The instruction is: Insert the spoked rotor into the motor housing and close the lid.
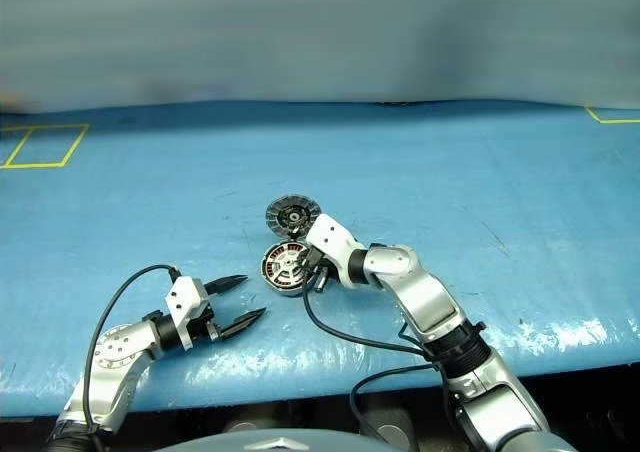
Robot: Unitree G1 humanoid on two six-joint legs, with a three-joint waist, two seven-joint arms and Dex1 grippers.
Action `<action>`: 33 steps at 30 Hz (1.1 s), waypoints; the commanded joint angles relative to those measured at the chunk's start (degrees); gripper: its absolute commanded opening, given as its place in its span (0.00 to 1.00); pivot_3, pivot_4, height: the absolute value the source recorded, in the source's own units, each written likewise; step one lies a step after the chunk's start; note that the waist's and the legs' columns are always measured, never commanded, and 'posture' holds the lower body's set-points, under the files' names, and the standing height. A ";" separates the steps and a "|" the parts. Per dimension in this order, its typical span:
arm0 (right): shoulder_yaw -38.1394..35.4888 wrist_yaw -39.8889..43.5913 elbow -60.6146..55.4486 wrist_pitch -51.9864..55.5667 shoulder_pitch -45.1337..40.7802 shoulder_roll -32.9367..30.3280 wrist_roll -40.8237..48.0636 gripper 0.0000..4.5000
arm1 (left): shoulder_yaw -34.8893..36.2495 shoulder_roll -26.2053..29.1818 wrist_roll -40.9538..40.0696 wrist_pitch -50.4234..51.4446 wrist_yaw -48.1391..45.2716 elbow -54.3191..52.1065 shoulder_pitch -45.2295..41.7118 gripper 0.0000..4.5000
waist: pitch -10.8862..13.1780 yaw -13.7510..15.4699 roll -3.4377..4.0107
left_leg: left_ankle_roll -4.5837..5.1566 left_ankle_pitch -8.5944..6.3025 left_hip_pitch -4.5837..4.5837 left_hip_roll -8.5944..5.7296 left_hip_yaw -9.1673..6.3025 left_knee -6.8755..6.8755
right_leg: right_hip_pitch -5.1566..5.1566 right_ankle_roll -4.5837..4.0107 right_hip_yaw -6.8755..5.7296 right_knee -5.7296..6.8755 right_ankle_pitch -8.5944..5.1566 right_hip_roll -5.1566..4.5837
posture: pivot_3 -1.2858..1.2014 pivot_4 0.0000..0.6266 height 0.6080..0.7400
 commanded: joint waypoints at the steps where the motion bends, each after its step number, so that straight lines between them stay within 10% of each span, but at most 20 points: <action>1: 2.25 -0.37 -0.71 0.05 1.31 0.13 -1.62 0.14 | 0.33 0.21 -0.22 -0.81 0.11 -1.37 -0.02 0.90 | 0.00 -0.02 0.00 | 0.02 -0.01 0.01 0.00 0.00 -0.01 | 0.01 0.00 0.00 0.00 0.00 0.00 | 0.52 0.24 1.00; 8: 3.05 -3.33 0.58 0.40 1.66 1.25 -4.58 0.00 | 0.33 0.30 -0.16 -0.76 0.11 -1.40 0.08 0.90 | -0.02 -0.37 0.00 | 0.13 -0.08 0.16 0.01 0.00 0.00 | 0.10 -0.03 0.00 0.06 0.02 0.01 | 0.52 0.24 1.00; 33: 3.61 -4.08 3.60 3.49 5.76 0.54 -4.93 0.00 | -0.12 0.12 -0.28 -0.46 -0.28 -1.42 -0.20 0.90 | -0.28 -0.40 -0.01 | -0.02 0.00 0.27 0.15 -0.01 0.01 | 0.25 -0.11 0.00 0.04 0.10 0.17 | 0.52 0.24 1.00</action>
